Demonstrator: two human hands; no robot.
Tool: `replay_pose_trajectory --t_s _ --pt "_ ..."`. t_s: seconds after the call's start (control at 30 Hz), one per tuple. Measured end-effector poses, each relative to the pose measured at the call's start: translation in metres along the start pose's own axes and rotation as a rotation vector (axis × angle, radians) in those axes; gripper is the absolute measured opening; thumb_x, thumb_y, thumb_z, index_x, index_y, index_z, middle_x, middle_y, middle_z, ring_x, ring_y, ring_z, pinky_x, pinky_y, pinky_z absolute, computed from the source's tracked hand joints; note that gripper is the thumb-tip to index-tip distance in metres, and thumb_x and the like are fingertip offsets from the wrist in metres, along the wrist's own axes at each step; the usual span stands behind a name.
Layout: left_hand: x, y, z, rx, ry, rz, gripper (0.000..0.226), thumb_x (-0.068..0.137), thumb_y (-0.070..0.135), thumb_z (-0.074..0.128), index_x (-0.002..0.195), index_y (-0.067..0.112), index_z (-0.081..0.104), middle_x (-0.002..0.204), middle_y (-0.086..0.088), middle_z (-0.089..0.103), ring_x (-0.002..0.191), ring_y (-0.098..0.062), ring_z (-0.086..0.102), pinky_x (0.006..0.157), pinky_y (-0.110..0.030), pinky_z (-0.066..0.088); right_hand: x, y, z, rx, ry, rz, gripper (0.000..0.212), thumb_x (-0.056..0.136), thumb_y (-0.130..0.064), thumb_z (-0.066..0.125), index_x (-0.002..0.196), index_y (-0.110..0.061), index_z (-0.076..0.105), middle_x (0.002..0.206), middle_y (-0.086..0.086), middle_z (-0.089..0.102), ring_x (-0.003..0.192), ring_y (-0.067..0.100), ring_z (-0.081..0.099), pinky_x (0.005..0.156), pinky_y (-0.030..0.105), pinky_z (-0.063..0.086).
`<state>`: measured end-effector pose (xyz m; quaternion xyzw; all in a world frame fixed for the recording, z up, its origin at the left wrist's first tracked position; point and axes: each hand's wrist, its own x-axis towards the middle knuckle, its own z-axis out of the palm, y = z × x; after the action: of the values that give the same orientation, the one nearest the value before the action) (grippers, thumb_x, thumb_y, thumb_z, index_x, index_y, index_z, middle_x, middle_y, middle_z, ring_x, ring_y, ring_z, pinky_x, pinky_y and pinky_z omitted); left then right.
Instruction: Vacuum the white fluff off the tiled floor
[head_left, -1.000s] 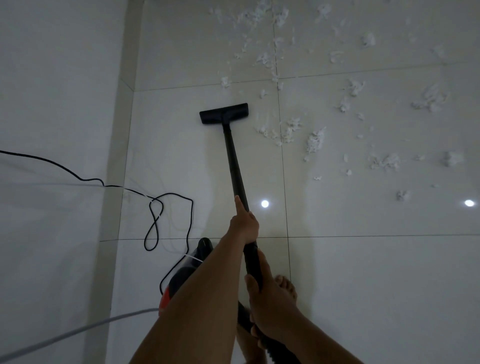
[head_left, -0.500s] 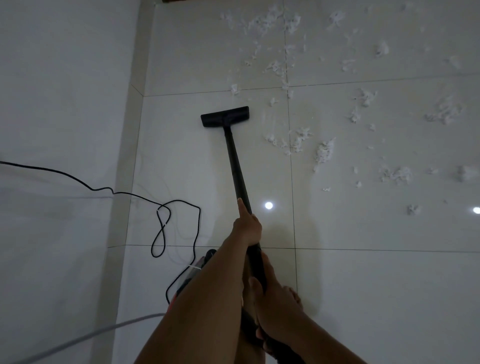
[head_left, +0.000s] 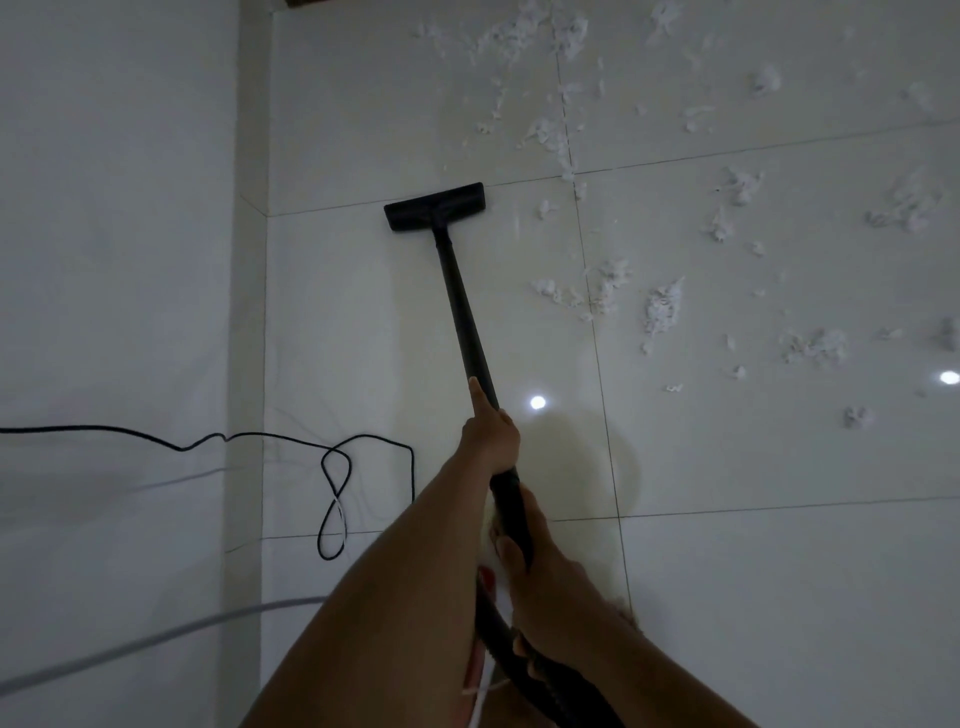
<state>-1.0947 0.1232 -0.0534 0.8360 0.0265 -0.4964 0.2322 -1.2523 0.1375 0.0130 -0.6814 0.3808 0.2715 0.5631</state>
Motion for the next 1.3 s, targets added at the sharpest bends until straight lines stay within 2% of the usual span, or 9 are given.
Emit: replay_pose_trajectory --t_s 0.13,0.3,0.47,0.7,0.83,0.97,1.03,1.23,1.3 --pt "-0.003 -0.003 -0.012 0.038 -0.005 0.018 0.068 0.109 0.028 0.026 0.156 0.029 -0.023 0.129 -0.02 0.058 0.067 -0.012 0.05 0.058 -0.025 0.039 0.003 -0.003 0.012 -0.01 0.034 -0.009 0.077 0.049 -0.099 -0.013 0.122 -0.08 -0.031 0.156 0.015 0.045 0.148 0.04 0.034 0.115 0.062 0.038" --pt "-0.012 -0.004 -0.019 0.048 0.003 0.037 0.068 0.109 0.027 0.027 0.156 0.028 -0.022 0.134 -0.019 0.056 0.074 -0.014 0.052 0.072 -0.029 0.042 -0.007 -0.01 0.017 -0.021 0.034 -0.024 0.095 0.036 -0.099 -0.023 0.126 -0.075 -0.036 0.146 0.014 0.057 0.145 0.035 0.041 0.121 0.056 0.03" --pt "-0.03 -0.013 -0.012 0.017 0.027 0.058 0.067 0.108 0.027 0.027 0.157 0.028 -0.019 0.135 -0.019 0.055 0.094 -0.023 0.057 0.079 -0.031 0.042 -0.023 -0.001 0.022 -0.007 0.068 -0.064 0.094 0.047 -0.097 -0.017 0.136 -0.068 -0.025 0.143 0.016 0.057 0.144 0.037 0.043 0.119 0.057 0.033" --pt "-0.06 -0.024 0.009 -0.007 -0.004 0.075 0.067 0.108 0.027 0.027 0.157 0.028 -0.018 0.129 -0.021 0.059 0.093 -0.024 0.06 0.077 -0.031 0.045 -0.061 0.013 0.024 0.031 0.066 -0.013 0.083 0.067 -0.091 0.001 0.146 -0.068 -0.016 0.158 0.02 0.039 0.143 0.046 0.039 0.11 0.062 0.043" --pt "-0.069 -0.027 0.02 -0.008 -0.025 0.068 0.067 0.108 0.026 0.027 0.157 0.027 -0.018 0.129 -0.02 0.059 0.094 -0.024 0.061 0.073 -0.029 0.045 -0.073 0.02 0.019 0.019 0.066 -0.047 0.061 0.105 -0.055 0.027 0.149 -0.061 -0.016 0.16 0.016 0.038 0.137 0.041 0.05 0.106 0.053 0.05" --pt "-0.064 -0.026 0.024 0.009 -0.028 0.061 0.068 0.108 0.025 0.028 0.157 0.027 -0.019 0.129 -0.019 0.059 0.088 -0.021 0.059 0.074 -0.03 0.044 -0.069 0.025 0.014 0.03 0.033 -0.045 0.062 0.11 -0.043 0.03 0.156 -0.052 -0.01 0.161 0.014 0.036 0.131 0.037 0.057 0.091 0.034 0.057" --pt "-0.058 -0.021 0.022 0.021 -0.034 0.056 0.069 0.108 0.026 0.028 0.157 0.029 -0.02 0.128 -0.019 0.059 0.083 -0.019 0.057 0.073 -0.03 0.044 -0.062 0.024 0.012 0.04 0.034 -0.048 0.061 0.109 -0.043 0.03 0.156 -0.052 -0.008 0.161 0.014 0.037 0.134 0.037 0.055 0.1 0.042 0.054" --pt "-0.036 0.001 0.004 0.054 -0.048 0.052 0.071 0.108 0.024 0.029 0.156 0.029 -0.023 0.135 -0.02 0.055 0.083 -0.019 0.056 0.075 -0.031 0.043 -0.031 0.011 0.008 0.049 0.066 -0.085 0.062 0.107 -0.049 0.03 0.125 -0.083 -0.018 0.157 0.018 0.039 0.139 0.042 0.047 0.108 0.062 0.045" --pt "-0.028 0.009 -0.001 0.055 -0.049 0.048 0.071 0.108 0.025 0.029 0.156 0.029 -0.023 0.137 -0.02 0.054 0.089 -0.021 0.056 0.078 -0.031 0.042 -0.021 0.006 0.004 0.053 0.061 -0.089 0.062 0.107 -0.05 0.03 0.123 -0.083 -0.019 0.157 0.021 0.039 0.123 0.031 0.057 0.101 0.057 0.053"
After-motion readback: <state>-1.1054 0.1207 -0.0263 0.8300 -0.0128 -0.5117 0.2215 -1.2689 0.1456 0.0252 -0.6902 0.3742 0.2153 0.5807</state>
